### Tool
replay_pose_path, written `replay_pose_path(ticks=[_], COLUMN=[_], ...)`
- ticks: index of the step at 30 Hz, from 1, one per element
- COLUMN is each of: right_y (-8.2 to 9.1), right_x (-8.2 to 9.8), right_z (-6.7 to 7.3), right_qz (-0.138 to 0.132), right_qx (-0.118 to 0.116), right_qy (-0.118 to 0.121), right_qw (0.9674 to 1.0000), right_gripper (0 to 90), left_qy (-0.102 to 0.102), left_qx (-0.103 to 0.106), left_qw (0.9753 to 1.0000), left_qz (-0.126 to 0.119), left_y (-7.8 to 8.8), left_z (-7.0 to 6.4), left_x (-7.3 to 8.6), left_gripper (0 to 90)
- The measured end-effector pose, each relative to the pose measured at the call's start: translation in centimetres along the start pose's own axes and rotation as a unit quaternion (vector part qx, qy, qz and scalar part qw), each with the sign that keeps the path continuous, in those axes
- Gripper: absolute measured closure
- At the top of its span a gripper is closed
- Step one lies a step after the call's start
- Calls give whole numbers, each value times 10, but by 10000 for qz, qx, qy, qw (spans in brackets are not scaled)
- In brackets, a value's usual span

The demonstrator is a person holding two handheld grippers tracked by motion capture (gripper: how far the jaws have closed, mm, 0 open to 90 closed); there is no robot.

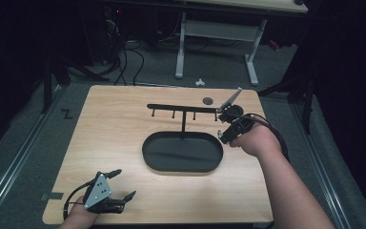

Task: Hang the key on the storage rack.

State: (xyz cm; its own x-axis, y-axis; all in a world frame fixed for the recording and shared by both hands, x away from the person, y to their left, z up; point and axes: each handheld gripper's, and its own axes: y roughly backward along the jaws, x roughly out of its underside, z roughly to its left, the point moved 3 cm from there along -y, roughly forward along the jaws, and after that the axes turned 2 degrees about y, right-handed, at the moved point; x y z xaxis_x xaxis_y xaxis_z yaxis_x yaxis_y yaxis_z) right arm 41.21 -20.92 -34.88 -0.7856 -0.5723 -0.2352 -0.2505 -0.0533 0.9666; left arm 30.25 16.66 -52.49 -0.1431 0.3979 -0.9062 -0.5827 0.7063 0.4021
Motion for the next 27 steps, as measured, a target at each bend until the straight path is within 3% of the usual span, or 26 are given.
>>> replay_pose_path(ticks=[16,27], right_y=[16,19], right_x=[-25,-31], right_z=[5,-6], right_qz=[-152,-156], right_qx=[99,195], right_qy=[69,-20], right_qw=[9998,9997], right_gripper=[682,682], left_qy=[9,7], left_qx=[9,21], left_qw=[10000,10000], left_qz=[-7,-3], left_y=[1,1], left_z=[0,0], left_x=[0,0], left_gripper=[152,152])
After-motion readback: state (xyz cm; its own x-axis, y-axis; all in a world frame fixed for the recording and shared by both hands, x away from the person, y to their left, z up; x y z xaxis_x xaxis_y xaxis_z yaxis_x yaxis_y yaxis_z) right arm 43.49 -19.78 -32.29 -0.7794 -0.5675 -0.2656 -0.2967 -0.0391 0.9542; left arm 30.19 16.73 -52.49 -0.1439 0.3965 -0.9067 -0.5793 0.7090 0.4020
